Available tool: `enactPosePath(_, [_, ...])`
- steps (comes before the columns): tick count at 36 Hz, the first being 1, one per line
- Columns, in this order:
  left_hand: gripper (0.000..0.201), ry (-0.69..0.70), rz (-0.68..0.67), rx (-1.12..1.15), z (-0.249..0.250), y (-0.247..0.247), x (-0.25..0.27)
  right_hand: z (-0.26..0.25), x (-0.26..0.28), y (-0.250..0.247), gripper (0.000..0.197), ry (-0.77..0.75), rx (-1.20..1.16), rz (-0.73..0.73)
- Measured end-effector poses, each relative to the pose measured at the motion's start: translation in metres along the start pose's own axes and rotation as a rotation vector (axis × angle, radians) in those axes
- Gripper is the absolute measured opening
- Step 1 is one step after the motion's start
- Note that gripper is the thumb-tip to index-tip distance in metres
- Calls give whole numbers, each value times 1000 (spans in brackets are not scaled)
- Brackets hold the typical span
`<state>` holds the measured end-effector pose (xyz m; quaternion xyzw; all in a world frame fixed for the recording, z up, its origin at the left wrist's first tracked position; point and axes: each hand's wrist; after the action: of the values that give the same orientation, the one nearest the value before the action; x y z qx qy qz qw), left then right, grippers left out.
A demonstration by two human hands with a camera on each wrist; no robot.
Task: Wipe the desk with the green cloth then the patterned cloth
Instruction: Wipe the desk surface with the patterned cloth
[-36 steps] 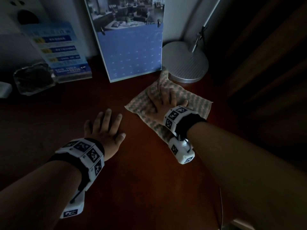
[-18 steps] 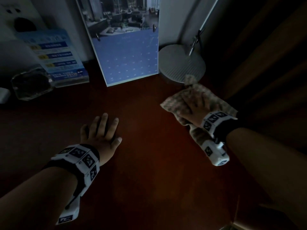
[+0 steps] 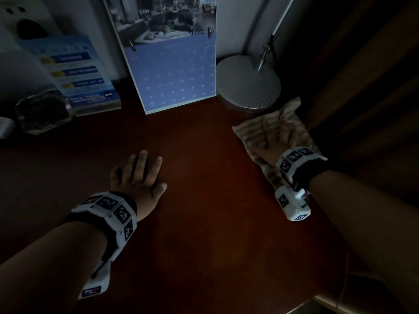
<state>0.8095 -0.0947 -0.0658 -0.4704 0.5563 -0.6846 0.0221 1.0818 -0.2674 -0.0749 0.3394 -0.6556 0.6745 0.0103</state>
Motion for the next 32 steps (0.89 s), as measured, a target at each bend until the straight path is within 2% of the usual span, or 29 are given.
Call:
enactPosePath(7, [62,4,-2,2,0,-1,-1,-19,43,24,83,-44,77,-36])
enactPosePath(10, [62,6,-10,-1,0,-2,-1,-14,61,36,85,-99,99,-12])
enactPosePath(14, [62,5,-28,-3,0,-3,-1,2,74,43,91,-150,161,-79])
enactPosePath(20, [62,2,-49,1,0,-3,-2,-1,62,31,93,-125,151,-109])
enactPosePath(25, [62,-4,-47,-14,1,-4,1,-10,24,10,96,-53,157,-136])
enactPosePath(29, [62,-6,-38,-5,0,-3,1,-4,-17,2,115,-75,155,-136])
enactPosePath(32, [62,-1,-26,0,0,-1,0,0,-29,-4,110,-99,153,-122])
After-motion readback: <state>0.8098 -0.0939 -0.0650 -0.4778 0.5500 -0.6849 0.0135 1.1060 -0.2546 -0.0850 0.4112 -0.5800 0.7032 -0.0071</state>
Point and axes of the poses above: each hand's wrist, its own x-axis away from the middle knuckle, its own y-axis out of the palm, z = x × y
